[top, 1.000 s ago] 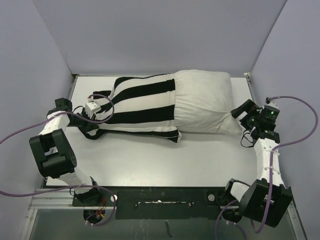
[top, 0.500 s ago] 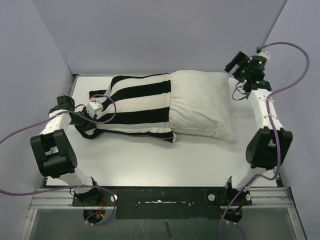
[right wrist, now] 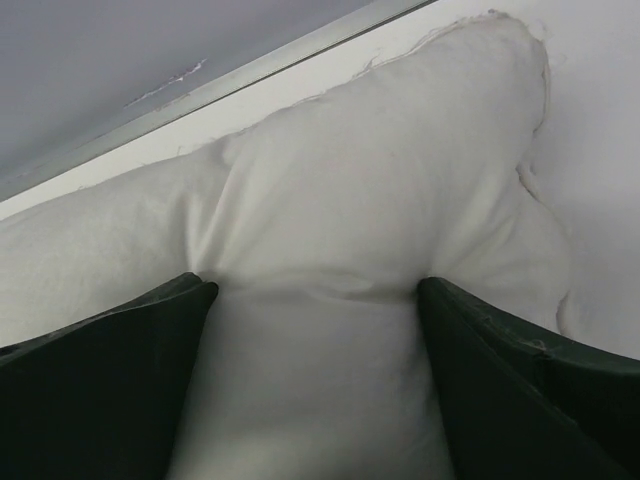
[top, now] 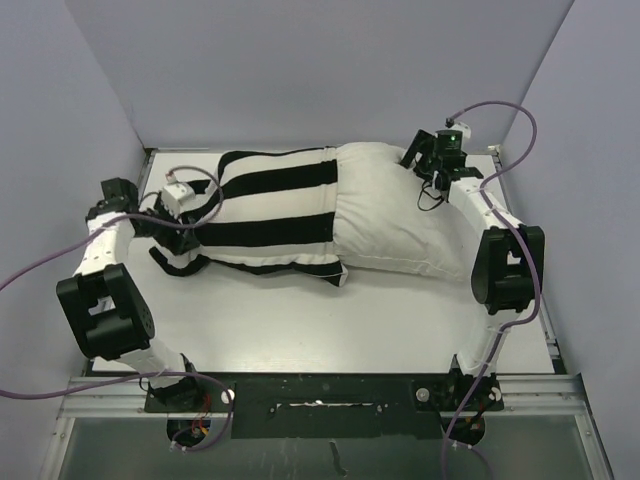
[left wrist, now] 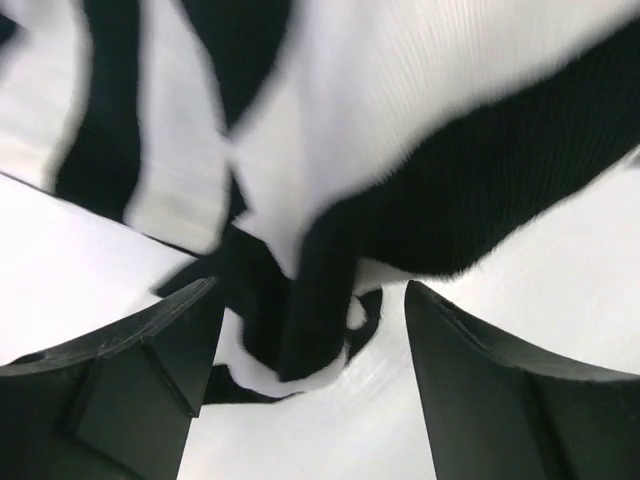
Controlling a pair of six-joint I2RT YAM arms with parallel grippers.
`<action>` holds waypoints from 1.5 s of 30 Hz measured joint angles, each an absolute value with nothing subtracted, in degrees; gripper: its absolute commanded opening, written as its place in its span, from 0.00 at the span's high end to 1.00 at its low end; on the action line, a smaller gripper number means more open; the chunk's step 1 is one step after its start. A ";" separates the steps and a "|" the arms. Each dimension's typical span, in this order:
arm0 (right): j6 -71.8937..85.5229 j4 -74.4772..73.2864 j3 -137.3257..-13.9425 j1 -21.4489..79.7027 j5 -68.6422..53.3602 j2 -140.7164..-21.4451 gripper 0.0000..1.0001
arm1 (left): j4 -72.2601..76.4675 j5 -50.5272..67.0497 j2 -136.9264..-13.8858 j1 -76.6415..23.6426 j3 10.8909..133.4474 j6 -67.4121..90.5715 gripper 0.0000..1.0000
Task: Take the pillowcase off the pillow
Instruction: Remove the pillow from the pillowcase.
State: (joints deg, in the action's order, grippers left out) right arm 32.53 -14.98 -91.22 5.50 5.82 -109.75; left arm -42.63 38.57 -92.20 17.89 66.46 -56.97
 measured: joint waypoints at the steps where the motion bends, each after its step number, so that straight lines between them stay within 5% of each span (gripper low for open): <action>1: 32.97 -12.34 -89.21 5.50 5.23 -109.40 0.42 | -43.46 40.58 -92.20 18.41 68.71 -54.48 0.22; 3: 34.44 -7.22 -85.21 5.30 3.49 -108.57 0.67 | -44.14 44.97 -92.20 20.01 75.33 -48.99 0.19; 8: 39.57 8.16 -77.32 4.75 -3.27 -106.45 1.00 | -37.85 51.35 -92.14 21.08 88.40 -35.42 0.15; 11: 40.07 16.97 -74.87 4.80 -7.68 -105.95 1.00 | -35.86 51.24 -93.14 18.94 88.01 -31.53 0.06; 24: 41.52 47.53 -66.85 1.76 -27.77 -98.19 1.00 | -37.71 52.84 -99.92 13.61 80.64 -29.41 0.04; 31: 46.30 55.77 -65.93 -4.60 -35.66 -96.73 1.00 | -49.71 56.29 -97.73 20.53 92.55 -47.77 0.02; 45: 52.18 62.15 -76.84 -2.85 -48.53 -95.39 1.00 | -67.13 58.98 -96.53 18.68 85.73 -77.41 0.02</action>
State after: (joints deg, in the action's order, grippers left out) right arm 52.18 62.15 -76.84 -2.85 -48.53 -95.39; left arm -67.13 58.98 -96.53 18.68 85.73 -77.41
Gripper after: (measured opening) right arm 0.084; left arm 0.979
